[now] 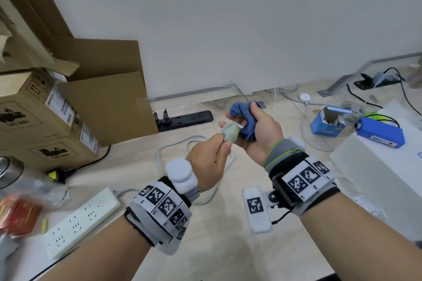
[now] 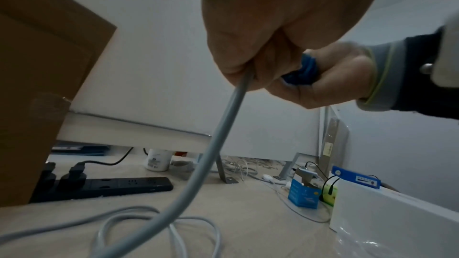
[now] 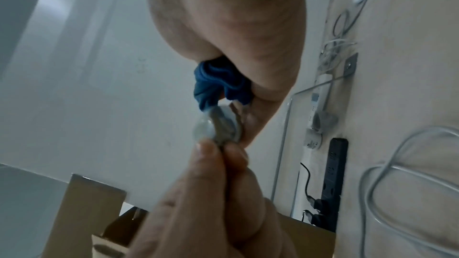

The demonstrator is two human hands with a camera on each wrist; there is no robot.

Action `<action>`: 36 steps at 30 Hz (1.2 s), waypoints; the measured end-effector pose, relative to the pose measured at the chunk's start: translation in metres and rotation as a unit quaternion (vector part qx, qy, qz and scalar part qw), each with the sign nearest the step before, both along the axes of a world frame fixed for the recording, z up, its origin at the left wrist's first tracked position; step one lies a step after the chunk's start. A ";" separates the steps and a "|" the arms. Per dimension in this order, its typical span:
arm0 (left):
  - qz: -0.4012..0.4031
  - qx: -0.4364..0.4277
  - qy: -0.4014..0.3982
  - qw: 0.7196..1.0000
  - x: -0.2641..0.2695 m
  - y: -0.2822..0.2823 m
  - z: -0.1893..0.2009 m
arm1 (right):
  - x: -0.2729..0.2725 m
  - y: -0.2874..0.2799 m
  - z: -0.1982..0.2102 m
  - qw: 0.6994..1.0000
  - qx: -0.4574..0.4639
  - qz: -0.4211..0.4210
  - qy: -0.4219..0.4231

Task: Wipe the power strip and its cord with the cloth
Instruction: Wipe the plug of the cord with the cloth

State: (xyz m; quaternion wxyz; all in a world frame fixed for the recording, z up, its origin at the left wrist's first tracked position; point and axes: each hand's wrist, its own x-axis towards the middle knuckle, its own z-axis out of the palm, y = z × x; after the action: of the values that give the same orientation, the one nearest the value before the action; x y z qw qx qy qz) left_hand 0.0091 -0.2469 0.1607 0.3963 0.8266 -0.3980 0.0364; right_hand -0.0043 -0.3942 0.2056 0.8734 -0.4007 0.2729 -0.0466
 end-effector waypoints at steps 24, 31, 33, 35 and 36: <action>0.085 0.028 0.025 0.996 0.010 -0.012 0.009 | -0.002 0.023 -0.019 0.958 -0.280 0.024 -0.058; 0.112 0.048 -0.049 0.991 0.005 -0.014 0.006 | 0.005 0.035 -0.027 0.935 -0.352 -0.028 0.008; 0.120 0.045 -0.057 0.990 0.004 -0.013 0.003 | 0.012 0.030 -0.027 0.974 -0.220 -0.013 0.045; 0.128 0.055 -0.036 0.990 0.005 -0.010 0.001 | 0.014 0.025 -0.019 0.990 -0.132 0.001 0.056; 0.135 0.072 -0.021 0.988 0.006 -0.010 0.002 | 0.014 0.023 -0.016 0.991 -0.126 -0.003 0.054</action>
State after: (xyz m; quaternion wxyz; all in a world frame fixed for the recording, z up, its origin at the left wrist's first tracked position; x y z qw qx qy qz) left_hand 0.0148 -0.2568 0.1630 0.3192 0.8980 -0.2925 0.0781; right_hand 0.0098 -0.3713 0.1895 0.7998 -0.5088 0.3126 -0.0613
